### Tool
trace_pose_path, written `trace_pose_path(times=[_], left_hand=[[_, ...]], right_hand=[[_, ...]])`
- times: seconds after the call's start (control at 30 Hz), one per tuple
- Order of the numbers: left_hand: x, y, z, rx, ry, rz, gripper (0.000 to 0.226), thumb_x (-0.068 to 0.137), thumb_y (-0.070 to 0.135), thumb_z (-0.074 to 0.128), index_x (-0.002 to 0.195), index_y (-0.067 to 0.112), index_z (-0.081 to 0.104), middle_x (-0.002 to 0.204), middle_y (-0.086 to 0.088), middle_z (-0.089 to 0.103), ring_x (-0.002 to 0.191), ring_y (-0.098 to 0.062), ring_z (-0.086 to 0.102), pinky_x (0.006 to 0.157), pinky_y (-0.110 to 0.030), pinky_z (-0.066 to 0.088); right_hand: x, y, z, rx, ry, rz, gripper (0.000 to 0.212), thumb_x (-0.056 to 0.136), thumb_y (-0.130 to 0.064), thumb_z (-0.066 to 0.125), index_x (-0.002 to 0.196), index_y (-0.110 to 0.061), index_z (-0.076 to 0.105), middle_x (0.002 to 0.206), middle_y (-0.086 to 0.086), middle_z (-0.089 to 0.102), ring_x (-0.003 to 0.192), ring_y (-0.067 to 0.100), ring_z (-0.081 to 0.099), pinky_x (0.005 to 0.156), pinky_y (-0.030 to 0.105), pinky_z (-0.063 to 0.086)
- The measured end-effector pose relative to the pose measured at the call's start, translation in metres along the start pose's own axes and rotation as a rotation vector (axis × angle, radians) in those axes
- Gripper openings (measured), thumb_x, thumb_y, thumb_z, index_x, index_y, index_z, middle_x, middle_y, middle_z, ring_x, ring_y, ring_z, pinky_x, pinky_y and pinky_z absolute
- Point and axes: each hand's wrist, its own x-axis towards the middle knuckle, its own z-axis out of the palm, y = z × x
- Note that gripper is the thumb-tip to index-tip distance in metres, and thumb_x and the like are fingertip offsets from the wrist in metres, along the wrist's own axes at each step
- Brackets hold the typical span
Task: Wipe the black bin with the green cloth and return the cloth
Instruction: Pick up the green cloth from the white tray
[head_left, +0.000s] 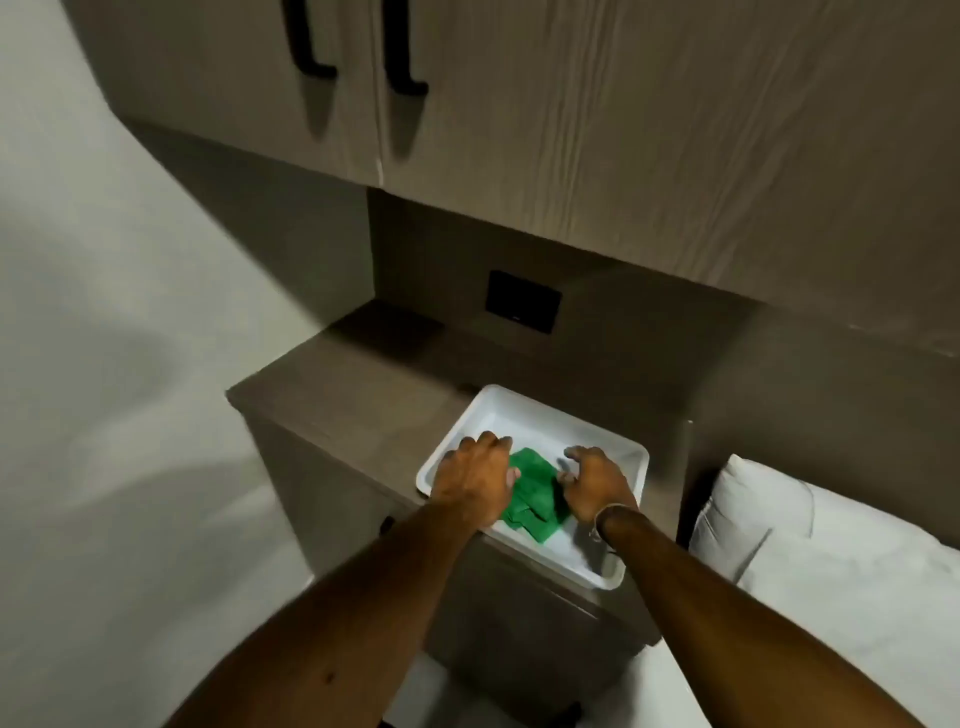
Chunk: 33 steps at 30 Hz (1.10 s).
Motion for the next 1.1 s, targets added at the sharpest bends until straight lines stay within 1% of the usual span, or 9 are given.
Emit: trace_pose_path(times=[0.17, 0.3, 0.5, 0.63, 0.7, 0.83, 0.93, 1.03, 1.1], left_hand=[[0.047, 0.004, 0.022, 0.009, -0.166, -0.163, 0.045, 0.106, 0.037, 0.056, 0.145, 0.014, 0.051, 0.147, -0.014, 0.057, 0.136, -0.038, 0.051, 0.108, -0.054, 0.047], [0.067, 0.003, 0.036, -0.048, -0.27, -0.259, 0.049, 0.099, 0.029, 0.067, 0.144, 0.015, 0.054, 0.149, -0.014, 0.056, 0.139, -0.037, 0.051, 0.113, -0.054, 0.046], [0.068, -0.006, 0.008, -0.537, -0.203, -0.353, 0.037, 0.083, 0.025, 0.084, 0.118, 0.018, 0.076, 0.117, -0.013, 0.078, 0.102, -0.03, 0.076, 0.086, -0.042, 0.067], [0.004, -0.011, -0.039, -0.922, -0.119, -0.258, 0.007, 0.08, 0.011, 0.078, 0.086, 0.01, 0.074, 0.073, -0.007, 0.063, 0.074, -0.022, 0.058, 0.07, -0.036, 0.048], [-0.061, -0.01, -0.059, -1.119, -0.186, -0.247, 0.023, 0.076, 0.014, 0.077, 0.093, 0.0, 0.071, 0.076, -0.019, 0.061, 0.074, -0.026, 0.057, 0.07, -0.038, 0.044], [-0.201, -0.003, -0.049, -1.371, -0.312, -0.412, 0.045, 0.07, 0.018, 0.076, 0.113, 0.006, 0.077, 0.102, -0.01, 0.082, 0.095, -0.026, 0.079, 0.072, -0.032, 0.061], [-0.315, -0.016, -0.003, -1.411, -0.423, -0.604, 0.025, 0.093, 0.006, 0.072, 0.112, 0.021, 0.079, 0.104, -0.001, 0.085, 0.1, -0.025, 0.08, 0.093, -0.043, 0.066], [-0.391, -0.023, 0.046, -1.445, -0.445, -0.744, 0.03, 0.093, -0.005, 0.069, 0.115, 0.012, 0.079, 0.105, -0.005, 0.085, 0.103, -0.025, 0.079, 0.101, -0.048, 0.063], [-0.439, -0.031, 0.077, -1.472, -0.444, -0.753, 0.034, 0.09, -0.011, 0.07, 0.12, 0.005, 0.077, 0.106, -0.008, 0.084, 0.1, -0.02, 0.081, 0.088, -0.033, 0.066]], right_hand=[[0.031, 0.003, 0.01, -0.092, -0.243, 0.171, 0.059, 0.084, -0.053, 0.074, 0.13, -0.018, 0.063, 0.127, 0.006, 0.07, 0.114, 0.028, 0.066, 0.101, 0.045, 0.053], [0.046, 0.012, 0.022, -0.007, -0.287, 0.251, 0.057, 0.079, -0.048, 0.082, 0.122, -0.016, 0.062, 0.11, 0.006, 0.068, 0.102, 0.027, 0.067, 0.093, 0.041, 0.057], [0.047, 0.013, -0.002, 0.318, -0.193, 0.164, 0.037, 0.075, -0.023, 0.089, 0.104, -0.006, 0.073, 0.104, 0.016, 0.078, 0.096, 0.031, 0.075, 0.089, 0.047, 0.062], [-0.006, -0.007, -0.052, 0.649, -0.16, -0.052, 0.02, 0.072, -0.011, 0.089, 0.084, -0.003, 0.075, 0.08, 0.009, 0.08, 0.076, 0.026, 0.079, 0.067, 0.037, 0.064], [-0.057, -0.017, -0.06, 0.86, -0.265, -0.123, 0.02, 0.072, -0.011, 0.084, 0.08, -0.004, 0.067, 0.071, 0.006, 0.069, 0.065, 0.018, 0.069, 0.056, 0.027, 0.054], [-0.179, -0.002, -0.014, 1.635, -0.759, 0.182, 0.041, 0.066, -0.011, 0.077, 0.105, -0.002, 0.071, 0.111, 0.024, 0.073, 0.103, 0.043, 0.071, 0.087, 0.049, 0.058], [-0.286, 0.004, 0.042, 1.965, -1.095, 0.287, 0.068, 0.077, -0.027, 0.072, 0.136, 0.005, 0.061, 0.136, 0.031, 0.064, 0.127, 0.048, 0.062, 0.11, 0.06, 0.044], [-0.353, 0.001, 0.076, 2.085, -1.066, 0.29, 0.087, 0.084, -0.04, 0.075, 0.131, 0.029, 0.048, 0.131, 0.044, 0.059, 0.129, 0.041, 0.062, 0.111, 0.038, 0.048], [-0.387, 0.011, 0.111, 1.999, -1.038, 0.442, 0.081, 0.092, -0.03, 0.066, 0.149, 0.019, 0.034, 0.143, 0.042, 0.051, 0.137, 0.044, 0.054, 0.114, 0.049, 0.044]])
